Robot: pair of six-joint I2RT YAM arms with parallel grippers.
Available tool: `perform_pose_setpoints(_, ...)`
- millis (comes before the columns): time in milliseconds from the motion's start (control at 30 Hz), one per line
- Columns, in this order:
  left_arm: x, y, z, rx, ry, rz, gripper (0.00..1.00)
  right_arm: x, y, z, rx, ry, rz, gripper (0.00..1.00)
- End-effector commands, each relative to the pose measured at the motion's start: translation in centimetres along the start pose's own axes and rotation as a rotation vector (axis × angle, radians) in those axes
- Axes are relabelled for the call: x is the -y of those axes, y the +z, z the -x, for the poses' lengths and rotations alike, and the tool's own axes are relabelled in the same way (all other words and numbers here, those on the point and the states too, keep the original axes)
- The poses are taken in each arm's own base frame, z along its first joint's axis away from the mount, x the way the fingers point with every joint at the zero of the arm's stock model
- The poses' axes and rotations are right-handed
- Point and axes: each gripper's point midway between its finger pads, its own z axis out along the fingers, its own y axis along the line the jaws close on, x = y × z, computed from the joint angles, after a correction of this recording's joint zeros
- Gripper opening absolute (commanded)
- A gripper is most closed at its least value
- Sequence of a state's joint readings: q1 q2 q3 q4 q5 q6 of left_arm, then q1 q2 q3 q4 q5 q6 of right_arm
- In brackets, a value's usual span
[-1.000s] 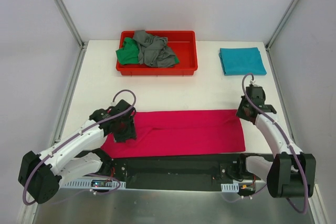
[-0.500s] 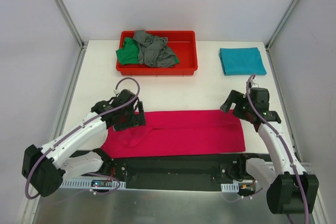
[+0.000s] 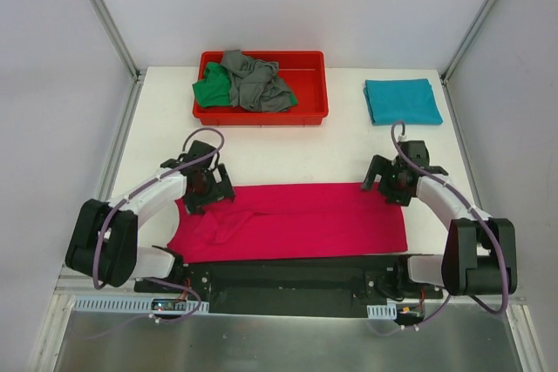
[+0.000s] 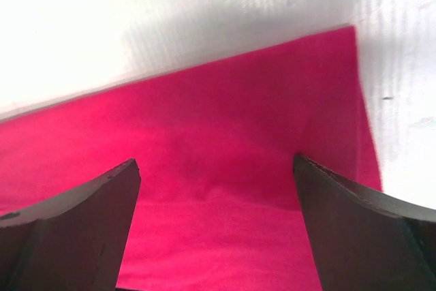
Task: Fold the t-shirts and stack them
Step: Fold the other side of the tshirt into a rectangle
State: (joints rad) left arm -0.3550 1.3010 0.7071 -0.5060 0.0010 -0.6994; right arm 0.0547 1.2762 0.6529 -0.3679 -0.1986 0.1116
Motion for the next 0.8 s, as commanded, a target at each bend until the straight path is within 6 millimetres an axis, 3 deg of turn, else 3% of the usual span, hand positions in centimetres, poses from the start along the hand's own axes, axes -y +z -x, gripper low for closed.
perform_pose_setpoints(0,0.2,1.9,0.3,-0.034,-0.013,-0.054,0.99,1.3,0.2,2.6,0.045,0.004,-0.101,0.96)
perform_pose_setpoints(100,0.6,2.9,1.1,-0.053,-0.026,-0.075,0.99,1.5,1.3,3.1,0.019,0.013,-0.103,0.96)
perform_pose_setpoints(300,1.1,5.0,3.3,-0.079,-0.069,-0.051,0.99,3.3,3.1,6.1,0.026,0.074,-0.169,0.96)
perform_pose_setpoints(467,4.2,5.6,7.4,-0.035,-0.036,-0.105,0.99,3.4,3.8,9.8,0.058,0.086,-0.175,0.96)
perform_pose_setpoints(600,7.1,4.0,9.2,-0.021,-0.006,-0.21,0.99,2.5,2.7,12.5,0.114,0.066,-0.159,0.96)
perform_pose_setpoints(667,7.1,3.0,8.7,-0.012,-0.003,-0.228,0.99,2.0,1.7,12.8,0.139,0.053,-0.138,0.96)
perform_pose_setpoints(767,4.0,1.8,7.6,0.033,-0.031,-0.123,0.99,1.0,0.0,11.8,0.167,-0.006,-0.119,0.96)
